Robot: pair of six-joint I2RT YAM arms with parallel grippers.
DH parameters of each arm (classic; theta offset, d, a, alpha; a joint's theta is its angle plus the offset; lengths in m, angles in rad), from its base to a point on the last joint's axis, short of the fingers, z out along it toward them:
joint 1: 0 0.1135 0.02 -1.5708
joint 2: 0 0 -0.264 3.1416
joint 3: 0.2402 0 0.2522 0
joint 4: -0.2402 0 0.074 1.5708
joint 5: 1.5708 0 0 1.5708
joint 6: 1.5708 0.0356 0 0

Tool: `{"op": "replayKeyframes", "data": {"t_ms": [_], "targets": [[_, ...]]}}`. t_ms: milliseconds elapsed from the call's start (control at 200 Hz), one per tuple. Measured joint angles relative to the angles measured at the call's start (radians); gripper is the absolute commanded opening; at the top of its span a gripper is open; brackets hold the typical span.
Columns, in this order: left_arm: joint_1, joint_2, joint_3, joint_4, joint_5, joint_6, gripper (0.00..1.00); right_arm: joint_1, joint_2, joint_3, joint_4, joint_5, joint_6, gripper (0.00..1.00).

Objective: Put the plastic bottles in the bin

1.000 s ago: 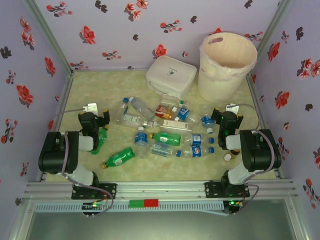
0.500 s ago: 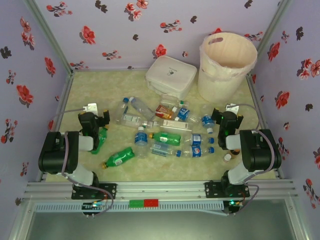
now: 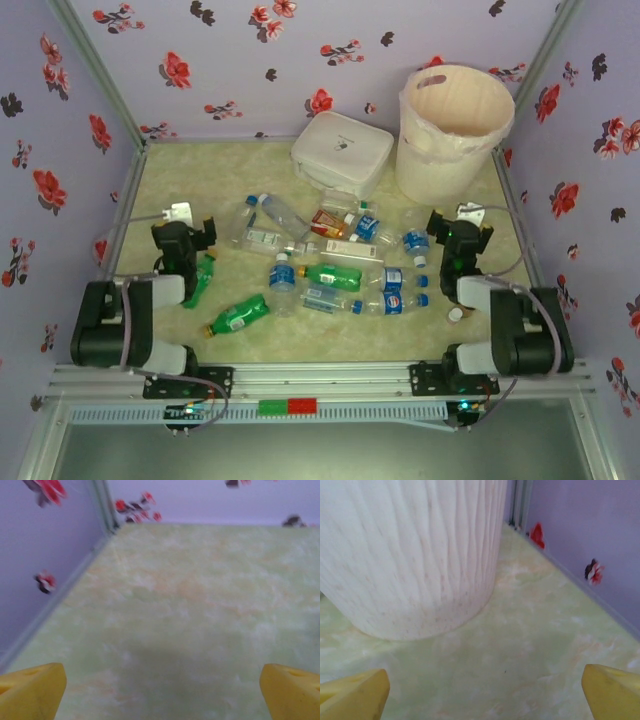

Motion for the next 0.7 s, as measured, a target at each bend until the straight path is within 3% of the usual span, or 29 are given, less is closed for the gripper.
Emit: {"op": "replayKeyframes", "data": {"t_ms": [170,355,460,595,700], "targets": [[-0.006,-0.145,0.134,-0.255,-0.087,-0.171,0.99,0.009,-0.143,0.126,-0.244,-0.035,0.124,0.99],[-0.007,-0.134,0.368,-0.657,-0.015,-0.379,1.0,0.084,-0.157,0.386,-0.64,-0.114,0.252,0.99],[-0.008,-0.127,0.456,-0.818,0.11,-0.449,1.0,0.133,-0.157,0.499,-0.871,-0.161,0.293,0.99],[-0.044,-0.168,0.399,-0.826,0.328,-0.526,1.0,0.157,-0.139,0.603,-1.144,-0.238,0.298,0.96],[-0.135,-0.217,0.32,-0.816,0.377,-0.606,0.99,0.158,-0.098,0.636,-1.288,-0.29,0.275,0.94]]}}
